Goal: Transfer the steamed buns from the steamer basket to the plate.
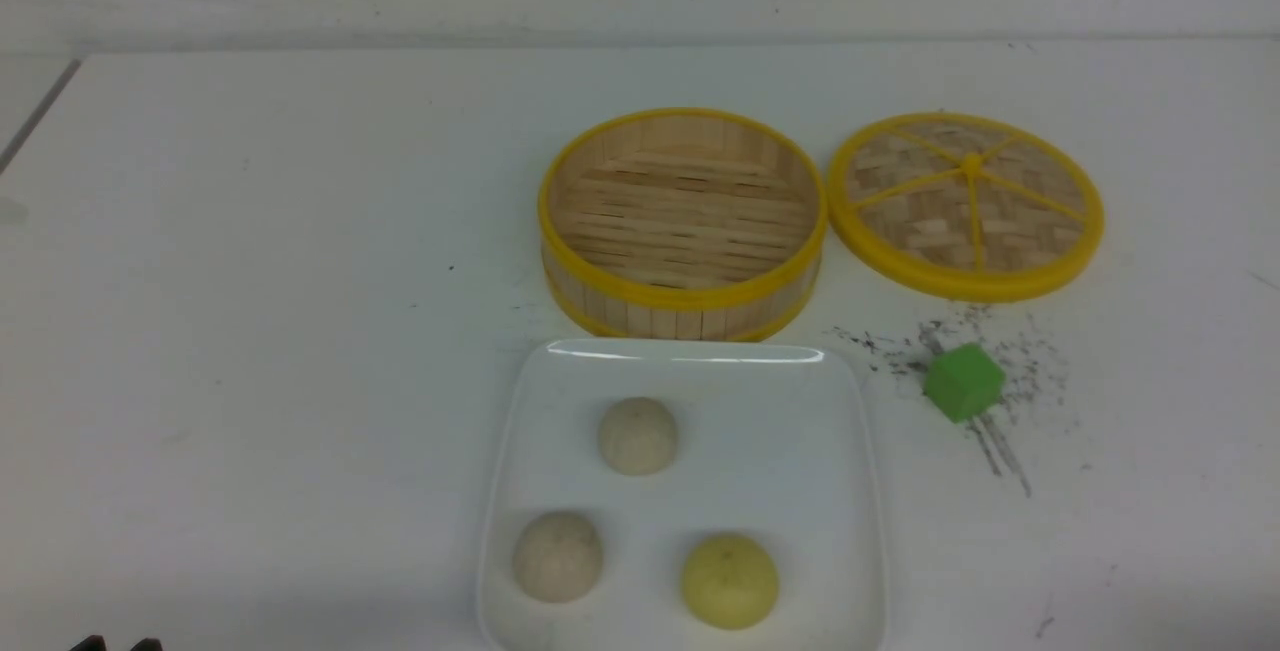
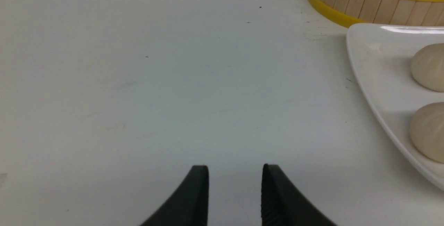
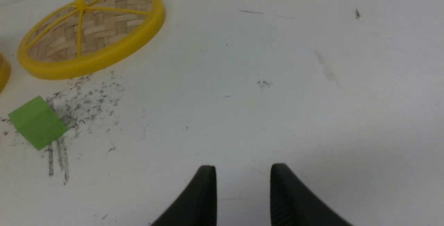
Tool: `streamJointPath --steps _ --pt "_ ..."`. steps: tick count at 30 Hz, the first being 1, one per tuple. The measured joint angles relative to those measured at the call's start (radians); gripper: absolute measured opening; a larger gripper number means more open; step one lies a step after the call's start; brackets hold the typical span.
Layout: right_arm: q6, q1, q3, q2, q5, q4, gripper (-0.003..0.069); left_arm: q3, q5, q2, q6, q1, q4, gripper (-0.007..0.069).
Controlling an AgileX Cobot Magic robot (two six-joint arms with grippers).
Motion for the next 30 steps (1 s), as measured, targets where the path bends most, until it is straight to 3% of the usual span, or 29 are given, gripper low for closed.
streamJointPath --steps 18,23,30 --pt "0.0 0.0 0.0 0.0 0.0 0.0 0.0242 -0.001 0.0 0.0 0.0 0.008 0.0 0.0246" --pt "0.0 0.0 0.0 0.0 0.0 0.0 0.0242 -0.001 0.001 0.0 0.0 0.113 0.003 0.0246" --pt "0.0 0.0 0.0 0.0 0.0 0.0 0.0242 -0.001 0.001 0.0 0.0 0.167 0.004 0.0246"
